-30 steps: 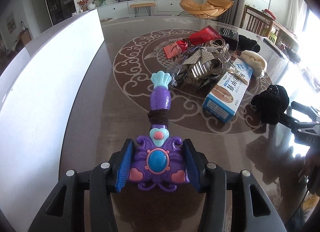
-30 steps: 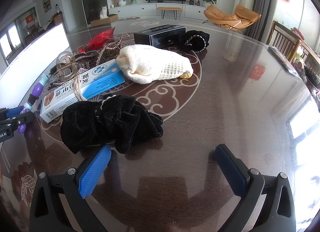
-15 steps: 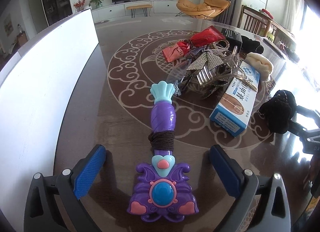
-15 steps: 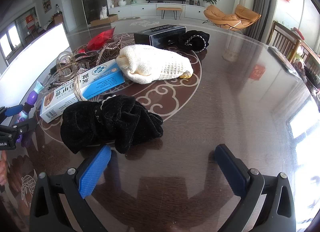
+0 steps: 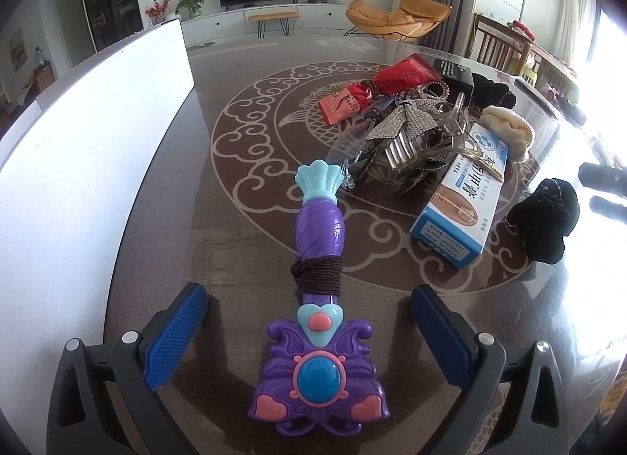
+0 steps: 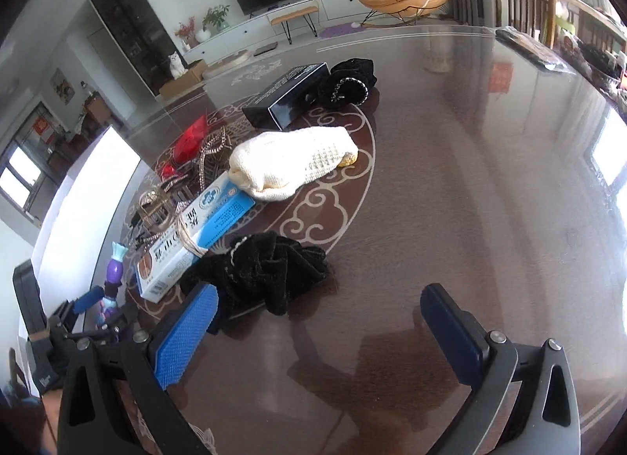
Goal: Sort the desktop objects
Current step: 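Grasp the purple butterfly toy wand with the left tool while the right tool holds the black fabric, then carry both items into the white cork-floored box and open both tools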
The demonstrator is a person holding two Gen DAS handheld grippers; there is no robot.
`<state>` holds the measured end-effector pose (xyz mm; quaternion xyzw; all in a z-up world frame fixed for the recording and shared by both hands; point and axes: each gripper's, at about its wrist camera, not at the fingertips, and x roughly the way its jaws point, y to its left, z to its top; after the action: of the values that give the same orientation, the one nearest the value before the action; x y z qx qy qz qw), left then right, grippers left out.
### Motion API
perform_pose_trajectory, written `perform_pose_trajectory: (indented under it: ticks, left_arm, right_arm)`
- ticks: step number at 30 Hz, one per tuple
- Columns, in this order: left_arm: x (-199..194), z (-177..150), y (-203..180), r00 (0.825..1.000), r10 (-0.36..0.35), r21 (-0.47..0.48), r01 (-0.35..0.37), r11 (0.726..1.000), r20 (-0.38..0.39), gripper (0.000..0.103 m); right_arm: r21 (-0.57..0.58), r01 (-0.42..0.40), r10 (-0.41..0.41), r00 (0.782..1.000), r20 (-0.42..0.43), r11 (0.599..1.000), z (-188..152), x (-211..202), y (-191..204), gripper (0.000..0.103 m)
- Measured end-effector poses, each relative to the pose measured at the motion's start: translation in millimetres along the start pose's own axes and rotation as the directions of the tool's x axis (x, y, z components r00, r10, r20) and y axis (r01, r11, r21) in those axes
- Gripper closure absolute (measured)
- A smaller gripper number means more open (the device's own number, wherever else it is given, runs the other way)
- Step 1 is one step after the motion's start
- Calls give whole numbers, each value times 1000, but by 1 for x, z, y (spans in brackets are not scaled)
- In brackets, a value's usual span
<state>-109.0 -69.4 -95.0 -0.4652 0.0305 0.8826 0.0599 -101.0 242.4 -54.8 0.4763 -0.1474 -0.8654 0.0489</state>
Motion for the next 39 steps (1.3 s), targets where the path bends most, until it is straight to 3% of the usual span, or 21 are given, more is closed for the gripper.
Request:
perform_pose_trajectory:
  ticks: [5, 10, 13, 16, 20, 22, 24, 25, 26, 27, 28, 29, 30, 31, 35, 39]
  left_arm:
    - [0, 0, 0, 1000, 4, -2, -4, 1000, 1, 0]
    - [0, -2, 0, 1000, 3, -3, -3, 1000, 2, 0]
    - [-1, -2, 0, 1000, 5, -5, -5, 1000, 3, 0]
    - [-3, -5, -1, 1000, 13, -10, -13, 1000, -2, 0]
    - [-7, -7, -3, 998, -25, 47, 28, 999, -62, 0]
    - [-10, -7, -2, 998, -25, 55, 28, 998, -58, 11]
    - [-17, -7, 0, 999, -32, 62, 34, 998, -39, 50]
    - [-19, -8, 2, 999, -37, 60, 40, 997, -38, 58]
    - [-21, -9, 4, 998, -48, 50, 50, 997, -39, 59]
    - [-24, -12, 8, 998, -60, 36, 61, 997, -34, 59]
    - [-26, -16, 11, 997, -65, 20, 66, 998, -28, 59]
    - [-30, -21, 14, 997, -74, 4, 74, 997, -20, 59]
    - [-34, -25, 16, 996, -85, -13, 85, 996, -10, 59]
    - [-39, -30, 17, 995, -95, -29, 95, 995, 6, 59]
    - [-70, -43, 14, 987, -135, -85, 142, 986, 88, 59]
    - [-122, -42, 20, 964, -175, -144, 205, 968, 200, 59]
  right_arm:
    - [-2, 39, -39, 999, -36, 999, 24, 45, 41, 0]
    - [-232, 125, -135, 990, -29, 965, -1, 60, 65, 0]
    - [-337, 115, -127, 992, -14, 934, -25, 46, 49, 0]
    - [-313, 123, -138, 990, -27, 942, -29, 30, 22, 0]
    - [-287, 59, -75, 996, -45, 956, -27, 9, 11, 0]
    - [-356, 41, -59, 997, -42, 934, -22, 8, 25, 0]
    - [-432, 41, -72, 996, -54, 901, -15, 18, 43, 0]
    - [-463, 23, -66, 995, -77, 886, -13, 25, 52, 0]
    - [-493, -5, -57, 992, -109, 870, -11, 34, 59, 1]
    - [-520, -26, -56, 988, -142, 854, -11, 41, 65, 7]
    - [-545, -46, -55, 984, -168, 837, -10, 48, 68, 38]
    - [-563, -41, -73, 981, -179, 825, -11, 49, 71, 43]
    - [-574, -22, -90, 982, -167, 819, -11, 47, 73, 62]
    - [-559, -39, -77, 980, -182, 829, -11, 42, 73, 70]
    - [-547, -19, -60, 990, -127, 837, -19, 5, 73, 70]
    - [-567, -33, -38, 993, -113, 823, -18, -23, 88, 70]
